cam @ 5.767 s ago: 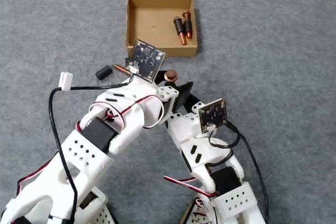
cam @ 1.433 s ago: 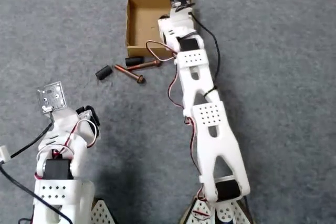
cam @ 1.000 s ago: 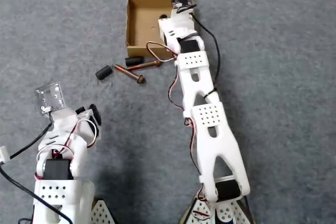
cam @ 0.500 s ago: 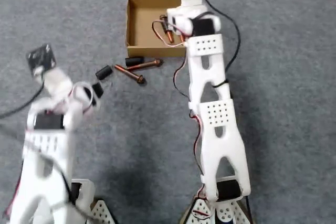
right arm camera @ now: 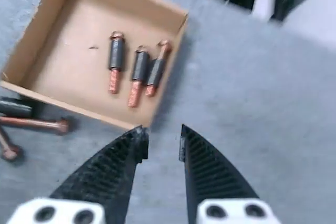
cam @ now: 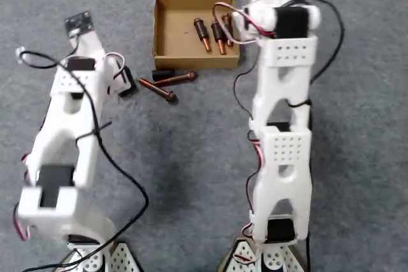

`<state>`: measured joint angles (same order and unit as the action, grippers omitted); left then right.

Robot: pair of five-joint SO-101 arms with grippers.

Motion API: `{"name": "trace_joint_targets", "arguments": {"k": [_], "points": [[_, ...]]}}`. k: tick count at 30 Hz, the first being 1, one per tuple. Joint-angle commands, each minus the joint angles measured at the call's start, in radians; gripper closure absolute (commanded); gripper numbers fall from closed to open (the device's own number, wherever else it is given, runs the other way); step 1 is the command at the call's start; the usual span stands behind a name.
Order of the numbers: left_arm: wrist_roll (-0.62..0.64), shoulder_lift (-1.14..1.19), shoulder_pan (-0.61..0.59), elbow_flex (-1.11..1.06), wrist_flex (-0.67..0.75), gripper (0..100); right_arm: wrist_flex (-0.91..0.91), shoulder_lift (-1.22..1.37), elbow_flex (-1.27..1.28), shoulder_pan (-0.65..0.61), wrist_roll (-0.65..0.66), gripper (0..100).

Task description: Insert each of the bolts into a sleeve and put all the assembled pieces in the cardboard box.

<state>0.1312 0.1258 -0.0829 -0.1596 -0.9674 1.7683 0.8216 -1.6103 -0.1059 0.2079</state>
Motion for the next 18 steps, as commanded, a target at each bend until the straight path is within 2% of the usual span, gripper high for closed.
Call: {"name": "trace_joint_targets", "arguments": {"k": [1,4,8,9,13,18], "points": [[-0.109,0.101,0.008,0.181,-0.051,81,0.021,-0.107,-0.013,0.03,0.132,89.2],[-0.21,0.179,0.011,0.292,-0.121,81,0.021,-0.143,0.113,0.025,0.133,89.2],[-0.227,0.232,0.078,0.41,-0.245,81,0.02,-0.214,0.375,0.027,0.133,89.2],[-0.206,0.24,0.104,0.434,-0.275,81,0.02,-0.234,0.447,0.027,0.133,89.2],[0.011,0.275,0.219,0.491,-0.35,81,0.017,-0.295,0.682,0.033,0.133,89.2],[0.043,0.364,0.29,0.568,-0.351,81,0.0,-0.323,0.822,0.082,0.138,89.2]]}}
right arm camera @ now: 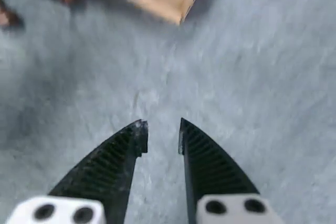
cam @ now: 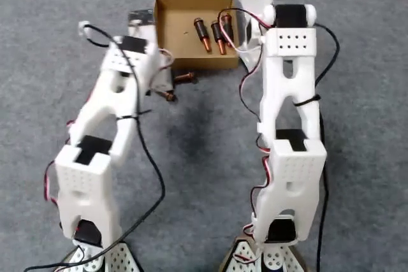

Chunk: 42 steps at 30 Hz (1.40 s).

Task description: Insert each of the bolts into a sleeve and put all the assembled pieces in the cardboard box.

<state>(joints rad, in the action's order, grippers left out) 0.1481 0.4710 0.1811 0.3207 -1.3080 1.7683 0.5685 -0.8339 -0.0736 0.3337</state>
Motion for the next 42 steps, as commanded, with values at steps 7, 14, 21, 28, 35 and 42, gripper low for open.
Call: {"name": "trace_joint_targets", "arguments": {"k": [7,14,21,28,35,42], "points": [[0.37,0.191,-0.02,0.324,-0.057,81,-0.002,-0.062,0.062,0.143,0.017,89.2],[0.457,0.341,0.037,0.535,-0.158,81,-0.002,-0.062,0.062,0.17,0.017,89.2],[0.451,0.476,0.009,0.681,-0.344,89,-0.002,-0.062,0.062,0.171,0.017,89.2],[0.45,0.591,-0.078,0.772,-0.37,95,-0.002,-0.062,0.062,0.171,0.017,89.2],[0.222,0.59,-0.061,0.89,-0.454,98,-0.002,-0.061,0.062,0.17,0.014,89.2],[-0.276,0.372,-0.018,0.717,-0.456,98,-0.002,-0.061,0.062,0.171,0.015,89.2]]}}
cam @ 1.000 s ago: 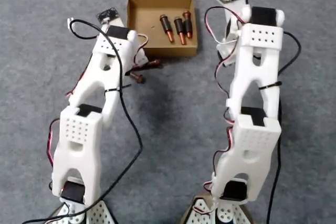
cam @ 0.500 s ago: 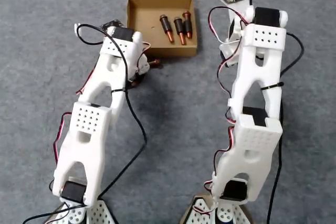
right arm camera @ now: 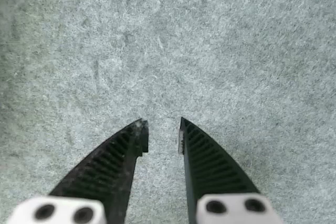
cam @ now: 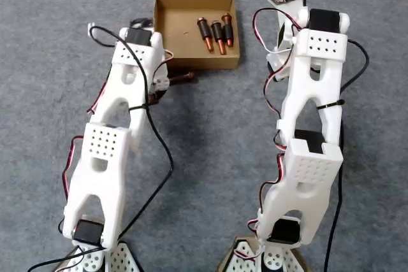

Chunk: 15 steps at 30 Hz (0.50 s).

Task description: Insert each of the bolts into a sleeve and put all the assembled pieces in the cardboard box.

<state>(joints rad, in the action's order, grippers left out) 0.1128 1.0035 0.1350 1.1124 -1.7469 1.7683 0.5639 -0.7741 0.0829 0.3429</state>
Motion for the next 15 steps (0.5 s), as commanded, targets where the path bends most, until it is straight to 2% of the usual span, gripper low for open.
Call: {"name": "trace_joint_targets", "arguments": {"k": [1,4,9,15], "points": [[-0.347,-0.202,0.037,-0.15,-0.017,98,-0.002,-0.056,0.002,0.013,0.005,89.2],[-0.597,-0.335,0.052,-0.42,-0.017,98,-0.002,-0.056,0.002,0.008,0.002,89.3],[-0.891,-0.541,0.029,-0.848,-0.017,98,-0.002,-0.058,0.002,0.012,0.002,89.3],[-1.24,-0.75,-0.054,-1.149,-0.014,98,-0.002,-0.058,0.002,0.007,0.0,89.3]]}}
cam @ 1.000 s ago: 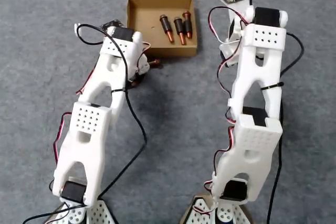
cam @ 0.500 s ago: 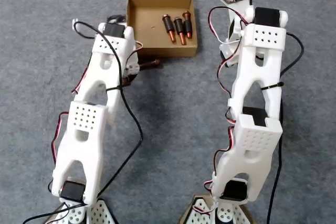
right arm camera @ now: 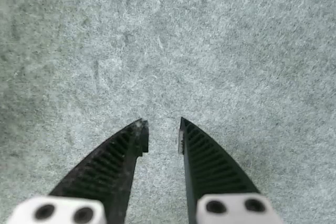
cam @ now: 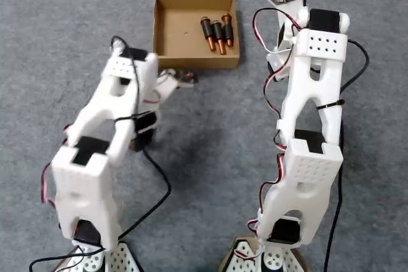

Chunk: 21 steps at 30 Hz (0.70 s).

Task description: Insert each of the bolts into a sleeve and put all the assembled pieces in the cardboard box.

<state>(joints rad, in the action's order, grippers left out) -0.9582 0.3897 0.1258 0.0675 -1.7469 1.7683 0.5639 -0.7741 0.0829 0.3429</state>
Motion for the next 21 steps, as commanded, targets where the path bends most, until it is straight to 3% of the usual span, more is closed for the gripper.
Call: {"name": "trace_joint_targets", "arguments": {"k": [1,6,9,12,17,21], "points": [[-0.232,-0.165,-0.061,-0.141,-0.014,98,-0.002,-0.058,0.002,0.007,0.0,89.3],[-0.376,-0.243,-0.098,-0.224,-0.009,98,0.0,-0.058,0.001,0.007,0.0,89.3],[-0.368,-0.243,-0.126,-0.209,0.012,98,0.0,-0.058,0.001,0.004,0.003,89.3],[-0.288,-0.245,-0.189,-0.206,0.087,89,0.0,-0.061,-0.002,-0.031,0.008,89.3],[-0.261,-0.252,-0.307,-0.206,0.135,81,-0.002,-0.059,-0.038,-0.168,0.0,88.2],[-0.261,-0.252,-0.385,-0.206,0.132,81,0.0,-0.059,-0.051,-0.314,0.006,76.5]]}}
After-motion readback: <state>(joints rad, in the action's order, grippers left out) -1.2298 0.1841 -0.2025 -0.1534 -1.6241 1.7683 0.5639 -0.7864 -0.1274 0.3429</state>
